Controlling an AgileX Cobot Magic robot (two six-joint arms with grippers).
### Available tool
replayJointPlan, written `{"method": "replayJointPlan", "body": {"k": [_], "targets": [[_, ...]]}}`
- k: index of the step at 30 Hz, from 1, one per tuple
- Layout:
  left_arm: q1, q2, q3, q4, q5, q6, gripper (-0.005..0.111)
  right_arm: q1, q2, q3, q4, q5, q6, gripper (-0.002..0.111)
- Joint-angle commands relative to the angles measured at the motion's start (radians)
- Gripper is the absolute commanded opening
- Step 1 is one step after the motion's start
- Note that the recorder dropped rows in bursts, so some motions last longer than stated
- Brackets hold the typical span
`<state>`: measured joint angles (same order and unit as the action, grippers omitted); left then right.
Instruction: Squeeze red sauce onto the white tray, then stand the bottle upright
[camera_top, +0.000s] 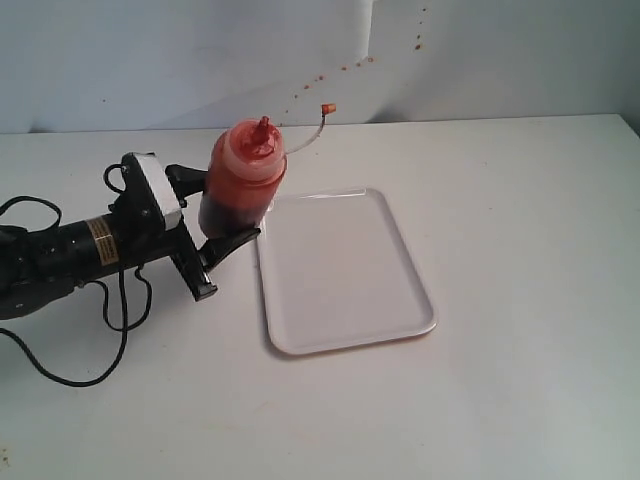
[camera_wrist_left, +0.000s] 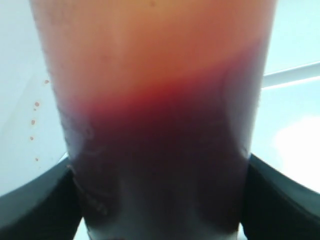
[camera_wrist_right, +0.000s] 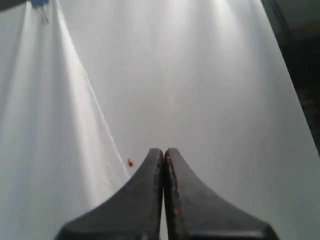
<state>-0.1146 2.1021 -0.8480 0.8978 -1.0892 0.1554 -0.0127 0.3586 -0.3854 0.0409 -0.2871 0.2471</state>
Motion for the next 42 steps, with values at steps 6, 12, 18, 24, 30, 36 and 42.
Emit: {"method": "replayJointPlan", "body": {"k": [6, 12, 18, 24, 30, 36, 42], "targets": [[-0.076, -0.12, -0.007, -0.152, 0.229, 0.135, 0.0, 0.026, 0.553, -0.254, -0.451, 0.083, 0.17, 0.0], [-0.175, -0.23, -0.007, -0.28, 0.371, 0.356, 0.0, 0.078, 0.806, -0.462, -0.608, 0.047, 0.289, 0.0], [-0.215, -0.328, -0.007, -0.526, 0.485, 0.665, 0.0, 0.082, 0.939, -0.589, -0.947, -0.018, 0.592, 0.0], [-0.215, -0.384, -0.007, -0.526, 0.497, 0.721, 0.0, 0.08, 1.055, -0.792, -1.641, -0.279, 1.31, 0.0], [-0.215, -0.415, -0.007, -0.637, 0.576, 0.957, 0.0, 0.036, 1.258, -1.114, -1.785, -0.87, 1.556, 0.0], [-0.215, -0.417, -0.017, -0.743, 0.563, 1.225, 0.0, 0.021, 1.4, -1.199, -1.785, -0.881, 1.555, 0.0], [-0.215, -0.417, -0.065, -0.743, 0.56, 1.411, 0.0, 0.023, 1.515, -1.199, -1.785, -0.837, 1.486, 0.061]]}}
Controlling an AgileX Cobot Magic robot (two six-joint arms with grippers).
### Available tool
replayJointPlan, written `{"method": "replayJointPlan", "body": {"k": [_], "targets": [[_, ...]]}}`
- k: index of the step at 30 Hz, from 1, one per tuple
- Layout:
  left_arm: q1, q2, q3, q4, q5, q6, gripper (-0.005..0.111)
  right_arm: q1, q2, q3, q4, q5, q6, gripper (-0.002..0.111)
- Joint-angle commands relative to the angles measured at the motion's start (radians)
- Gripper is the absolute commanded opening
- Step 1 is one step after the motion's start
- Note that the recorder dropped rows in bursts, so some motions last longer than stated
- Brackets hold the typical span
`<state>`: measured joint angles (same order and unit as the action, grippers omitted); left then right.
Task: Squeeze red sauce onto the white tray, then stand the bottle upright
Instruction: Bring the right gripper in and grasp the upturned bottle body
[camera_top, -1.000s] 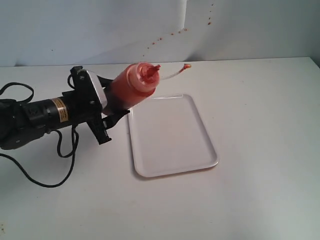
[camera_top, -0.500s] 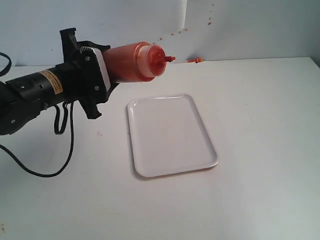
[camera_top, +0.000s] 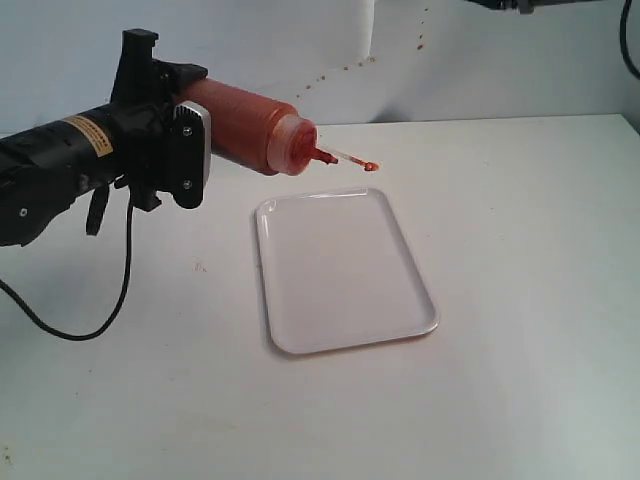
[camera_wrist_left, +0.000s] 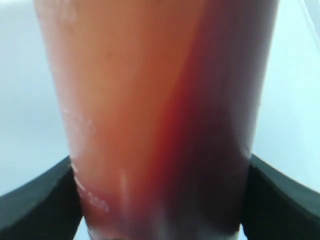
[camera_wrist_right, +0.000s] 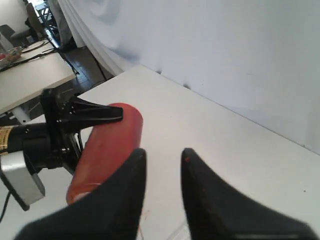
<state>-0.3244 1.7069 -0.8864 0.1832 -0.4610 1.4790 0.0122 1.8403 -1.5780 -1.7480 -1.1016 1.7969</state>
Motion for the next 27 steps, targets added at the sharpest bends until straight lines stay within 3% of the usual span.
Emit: {"method": "replayJointPlan", "body": {"k": [1, 2, 3, 12, 18, 22, 27], "targets": [[-0.005, -0.022, -0.029, -0.028, -0.076, 0.125, 0.0, 0.002, 0.042, -0.007, 0.004, -0.042, -0.103, 0.083], [-0.005, -0.022, -0.029, -0.023, -0.08, 0.149, 0.0, 0.005, 0.051, -0.007, 0.004, -0.04, -0.125, 0.102], [-0.005, -0.022, -0.029, -0.008, -0.08, 0.172, 0.0, 0.009, 0.055, -0.007, 0.004, -0.035, -0.127, 0.105], [-0.064, -0.022, -0.029, 0.013, -0.088, 0.352, 0.0, 0.082, 0.12, -0.007, 0.004, -0.024, -0.127, 0.103], [-0.11, -0.022, -0.031, 0.007, -0.121, 0.383, 0.0, 0.118, 0.169, -0.007, 0.004, -0.022, -0.123, 0.103], [-0.11, -0.022, -0.031, 0.007, -0.139, 0.394, 0.0, 0.133, 0.197, -0.007, 0.004, -0.045, -0.132, 0.103], [-0.11, -0.022, -0.031, 0.007, -0.147, 0.529, 0.0, 0.171, 0.206, -0.007, 0.004, -0.064, -0.171, 0.103]]}}
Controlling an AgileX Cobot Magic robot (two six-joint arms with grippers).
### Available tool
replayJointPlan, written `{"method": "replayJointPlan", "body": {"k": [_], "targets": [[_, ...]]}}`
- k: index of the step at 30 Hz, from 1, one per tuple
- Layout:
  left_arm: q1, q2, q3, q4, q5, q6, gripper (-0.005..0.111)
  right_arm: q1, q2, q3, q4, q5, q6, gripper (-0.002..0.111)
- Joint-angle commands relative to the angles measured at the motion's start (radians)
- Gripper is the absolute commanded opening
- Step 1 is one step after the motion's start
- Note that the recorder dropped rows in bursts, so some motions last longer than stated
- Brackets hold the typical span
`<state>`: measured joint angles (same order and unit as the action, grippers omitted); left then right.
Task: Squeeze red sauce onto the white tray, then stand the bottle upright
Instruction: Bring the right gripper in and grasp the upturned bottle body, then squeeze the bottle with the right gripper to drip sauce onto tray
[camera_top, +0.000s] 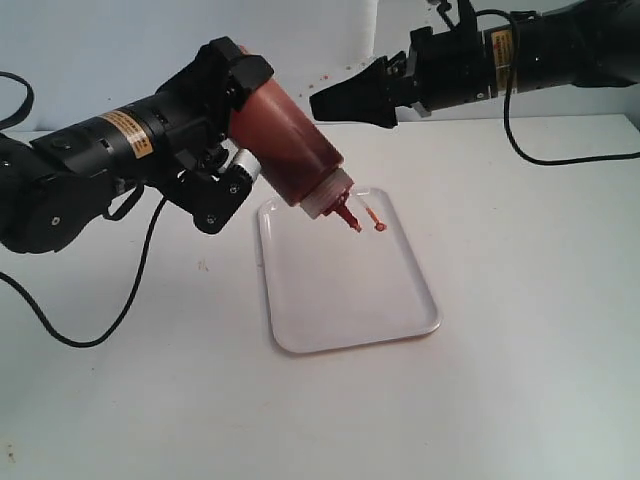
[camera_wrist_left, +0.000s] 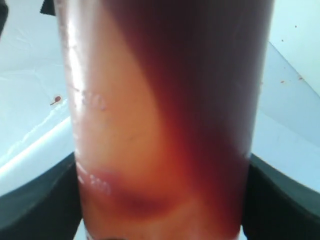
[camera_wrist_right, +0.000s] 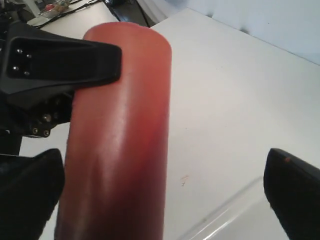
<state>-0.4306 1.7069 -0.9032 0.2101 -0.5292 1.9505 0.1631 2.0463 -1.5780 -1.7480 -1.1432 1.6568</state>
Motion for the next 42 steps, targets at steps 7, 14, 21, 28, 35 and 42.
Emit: {"method": "replayJointPlan", "body": {"k": [7, 14, 21, 28, 35, 42], "targets": [[-0.004, -0.022, -0.014, -0.044, -0.198, 0.144, 0.0, 0.04, 0.006, -0.007, 0.004, 0.032, -0.059, 0.103], [-0.004, -0.022, -0.014, -0.044, -0.201, 0.144, 0.0, 0.058, 0.019, -0.007, 0.004, 0.001, -0.059, 0.103], [-0.004, -0.022, -0.014, -0.044, -0.201, 0.144, 0.0, 0.097, 0.019, -0.007, 0.004, 0.014, -0.083, 0.103], [-0.004, -0.022, -0.014, -0.044, -0.197, 0.144, 0.0, 0.097, 0.019, -0.007, 0.004, -0.015, -0.085, 0.097], [-0.004, -0.02, -0.014, -0.048, -0.197, 0.144, 0.0, 0.094, 0.019, -0.007, 0.004, -0.072, -0.149, 0.043], [-0.004, -0.02, -0.014, -0.048, -0.197, 0.144, 0.0, 0.094, 0.019, -0.007, 0.004, -0.075, -0.192, 0.0]]}}
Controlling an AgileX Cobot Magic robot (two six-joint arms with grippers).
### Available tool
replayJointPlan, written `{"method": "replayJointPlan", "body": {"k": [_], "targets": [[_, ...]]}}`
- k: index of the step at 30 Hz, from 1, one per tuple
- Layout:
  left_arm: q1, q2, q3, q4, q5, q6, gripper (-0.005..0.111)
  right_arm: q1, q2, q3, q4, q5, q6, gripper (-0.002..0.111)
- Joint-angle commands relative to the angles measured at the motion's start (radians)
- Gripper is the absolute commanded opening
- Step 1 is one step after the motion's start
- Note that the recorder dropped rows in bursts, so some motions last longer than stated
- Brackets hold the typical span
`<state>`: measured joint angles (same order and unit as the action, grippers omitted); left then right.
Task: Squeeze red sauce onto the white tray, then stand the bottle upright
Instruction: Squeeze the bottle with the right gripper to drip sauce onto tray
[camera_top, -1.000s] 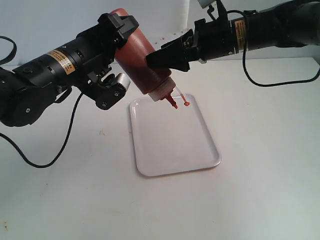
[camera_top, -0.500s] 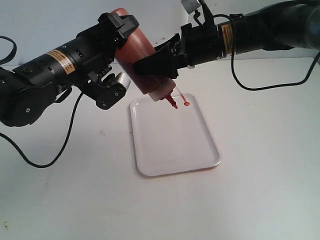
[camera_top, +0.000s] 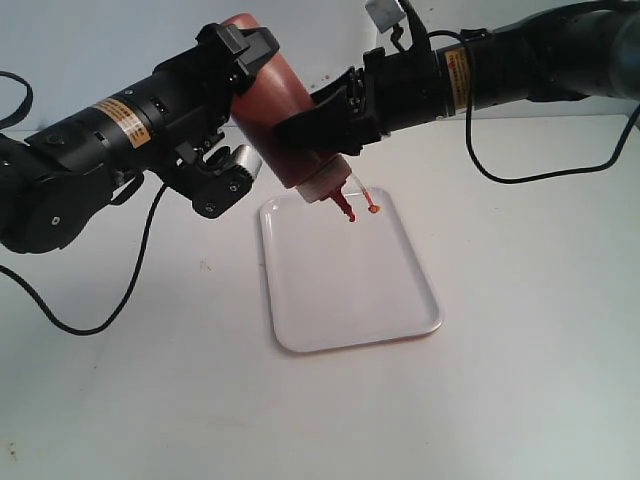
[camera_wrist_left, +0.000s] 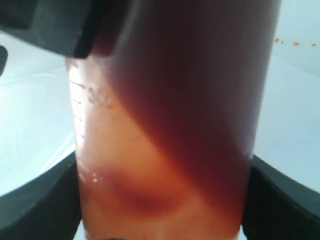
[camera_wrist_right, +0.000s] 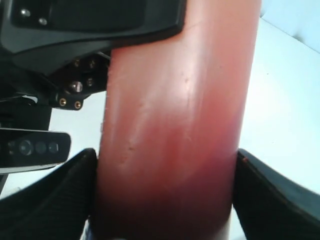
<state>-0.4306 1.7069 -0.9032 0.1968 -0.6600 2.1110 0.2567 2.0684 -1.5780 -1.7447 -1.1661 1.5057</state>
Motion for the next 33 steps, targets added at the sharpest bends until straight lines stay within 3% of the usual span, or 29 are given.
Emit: {"method": "replayJointPlan", "body": {"k": [1, 25, 29, 33], "targets": [[-0.004, -0.02, -0.014, -0.035, -0.066, -0.017, 0.0, 0.001, -0.003, -0.007, 0.0, -0.053, -0.041, 0.0], [-0.004, -0.02, -0.014, -0.035, -0.066, -0.017, 0.0, 0.001, -0.003, -0.007, 0.0, -0.053, -0.041, 0.002], [-0.004, -0.02, -0.014, -0.035, -0.066, -0.017, 0.0, 0.001, -0.003, -0.007, 0.0, -0.051, -0.041, 0.023], [-0.004, -0.019, -0.014, -0.035, -0.066, -0.017, 0.0, 0.001, -0.003, -0.007, 0.0, -0.049, -0.044, 0.071]]}}
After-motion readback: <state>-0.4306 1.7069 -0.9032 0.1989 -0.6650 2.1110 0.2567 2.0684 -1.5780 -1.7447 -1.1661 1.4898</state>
